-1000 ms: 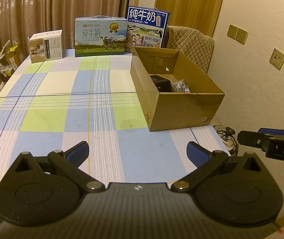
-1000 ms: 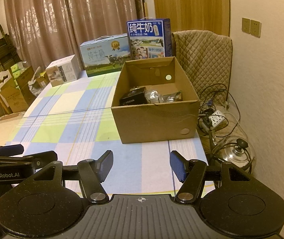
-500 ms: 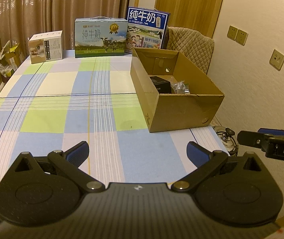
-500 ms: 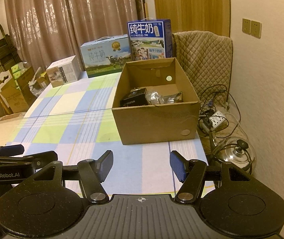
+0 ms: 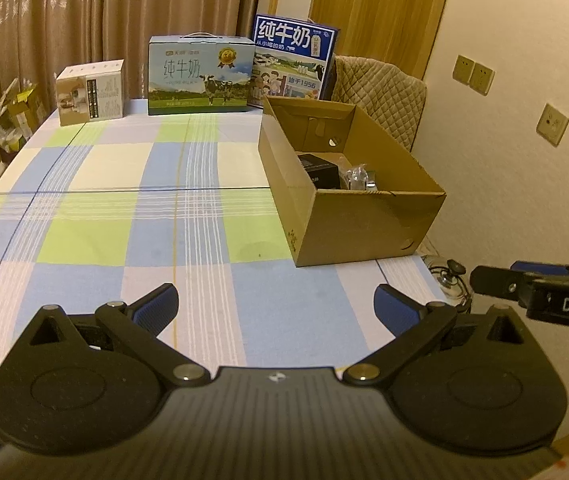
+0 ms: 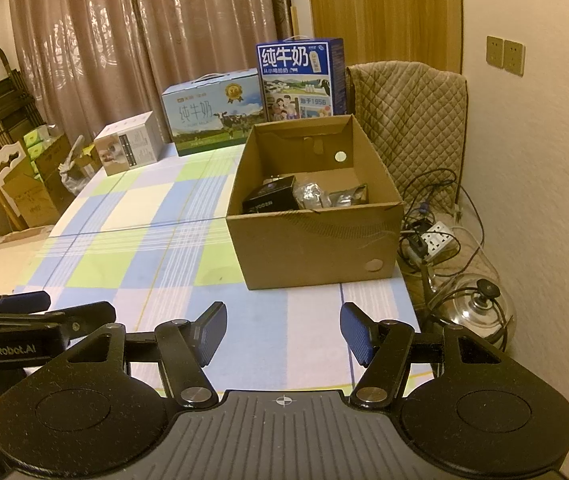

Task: Organize objects

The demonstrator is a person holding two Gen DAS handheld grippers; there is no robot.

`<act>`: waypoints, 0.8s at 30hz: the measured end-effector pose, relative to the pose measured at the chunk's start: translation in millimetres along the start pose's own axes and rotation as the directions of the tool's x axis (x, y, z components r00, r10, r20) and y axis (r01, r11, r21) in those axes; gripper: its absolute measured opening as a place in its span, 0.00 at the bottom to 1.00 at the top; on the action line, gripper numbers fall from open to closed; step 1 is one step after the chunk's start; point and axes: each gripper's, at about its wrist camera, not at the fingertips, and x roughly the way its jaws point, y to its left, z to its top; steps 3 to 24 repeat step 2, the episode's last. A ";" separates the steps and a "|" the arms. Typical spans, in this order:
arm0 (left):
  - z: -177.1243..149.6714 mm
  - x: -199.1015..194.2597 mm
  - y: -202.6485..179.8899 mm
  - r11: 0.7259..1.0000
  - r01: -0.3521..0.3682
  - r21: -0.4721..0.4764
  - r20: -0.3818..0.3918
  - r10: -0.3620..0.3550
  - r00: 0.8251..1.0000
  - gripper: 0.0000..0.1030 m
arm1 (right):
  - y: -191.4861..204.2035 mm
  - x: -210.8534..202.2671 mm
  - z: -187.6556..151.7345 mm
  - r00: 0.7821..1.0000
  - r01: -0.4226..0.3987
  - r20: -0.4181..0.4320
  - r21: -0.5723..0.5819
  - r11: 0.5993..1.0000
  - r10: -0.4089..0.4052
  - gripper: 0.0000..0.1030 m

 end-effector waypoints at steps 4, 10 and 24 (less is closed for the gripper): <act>0.5 -0.4 0.7 1.000 0.001 -0.007 0.004 -0.001 1.000 0.99 | 0.3 0.1 0.0 1.000 0.000 0.000 0.001 1.000 0.000 0.58; 0.5 -0.4 0.7 1.000 0.001 -0.007 0.004 -0.001 1.000 0.99 | 0.3 0.1 0.0 1.000 0.000 0.000 0.001 1.000 0.000 0.58; 0.5 -0.4 0.7 1.000 0.001 -0.007 0.004 -0.001 1.000 0.99 | 0.3 0.1 0.0 1.000 0.000 0.000 0.001 1.000 0.000 0.58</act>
